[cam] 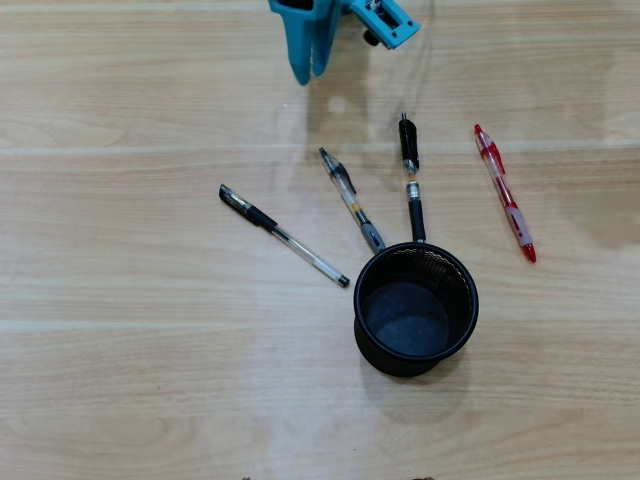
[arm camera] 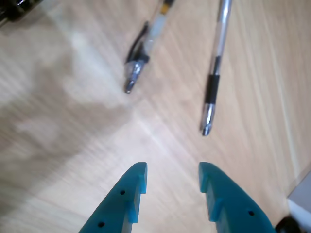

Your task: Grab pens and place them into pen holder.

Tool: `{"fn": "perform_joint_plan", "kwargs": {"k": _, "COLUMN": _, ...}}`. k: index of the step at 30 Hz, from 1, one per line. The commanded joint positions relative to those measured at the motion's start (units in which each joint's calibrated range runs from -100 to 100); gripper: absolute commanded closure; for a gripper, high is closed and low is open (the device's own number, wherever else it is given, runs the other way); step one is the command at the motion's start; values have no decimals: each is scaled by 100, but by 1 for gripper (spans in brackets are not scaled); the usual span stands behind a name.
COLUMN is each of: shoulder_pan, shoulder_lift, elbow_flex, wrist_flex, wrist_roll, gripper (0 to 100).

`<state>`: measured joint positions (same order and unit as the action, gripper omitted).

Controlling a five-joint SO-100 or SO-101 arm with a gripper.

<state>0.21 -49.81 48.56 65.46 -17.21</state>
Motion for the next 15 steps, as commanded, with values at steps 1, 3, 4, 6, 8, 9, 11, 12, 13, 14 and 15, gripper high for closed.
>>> {"fn": "perform_joint_plan", "kwargs": {"k": 1, "shoulder_pan": 76, "shoulder_lift": 4034, "elbow_flex": -3503, "wrist_flex": 282, "wrist_roll": 106, "gripper": 77}}
{"fn": "perform_joint_plan", "kwargs": {"k": 3, "shoulder_pan": 11, "shoulder_lift": 5412, "elbow_flex": -4734, "wrist_flex": 772, "wrist_roll": 179, "gripper": 73}}
{"fn": "perform_joint_plan", "kwargs": {"k": 4, "shoulder_pan": -5, "shoulder_lift": 5902, "elbow_flex": -5241, "wrist_flex": 1039, "wrist_roll": 195, "gripper": 73}}
{"fn": "perform_joint_plan", "kwargs": {"k": 6, "shoulder_pan": -5, "shoulder_lift": 6629, "elbow_flex": -6038, "wrist_flex": 1348, "wrist_roll": 200, "gripper": 73}}
{"fn": "perform_joint_plan", "kwargs": {"k": 8, "shoulder_pan": 19, "shoulder_lift": 7348, "elbow_flex": -6807, "wrist_flex": 1417, "wrist_roll": 205, "gripper": 73}}
{"fn": "perform_joint_plan", "kwargs": {"k": 9, "shoulder_pan": 27, "shoulder_lift": 7534, "elbow_flex": -6979, "wrist_flex": 1417, "wrist_roll": 211, "gripper": 73}}
{"fn": "perform_joint_plan", "kwargs": {"k": 11, "shoulder_pan": 35, "shoulder_lift": 7880, "elbow_flex": -7242, "wrist_flex": 1408, "wrist_roll": 331, "gripper": 73}}
{"fn": "perform_joint_plan", "kwargs": {"k": 12, "shoulder_pan": 35, "shoulder_lift": 8049, "elbow_flex": -7378, "wrist_flex": 1400, "wrist_roll": 383, "gripper": 73}}
{"fn": "perform_joint_plan", "kwargs": {"k": 13, "shoulder_pan": 51, "shoulder_lift": 8202, "elbow_flex": -7504, "wrist_flex": 1400, "wrist_roll": 404, "gripper": 73}}
{"fn": "perform_joint_plan", "kwargs": {"k": 14, "shoulder_pan": 68, "shoulder_lift": 8354, "elbow_flex": -7622, "wrist_flex": 1400, "wrist_roll": 415, "gripper": 73}}
{"fn": "perform_joint_plan", "kwargs": {"k": 15, "shoulder_pan": 84, "shoulder_lift": 8506, "elbow_flex": -7740, "wrist_flex": 1400, "wrist_roll": 415, "gripper": 73}}
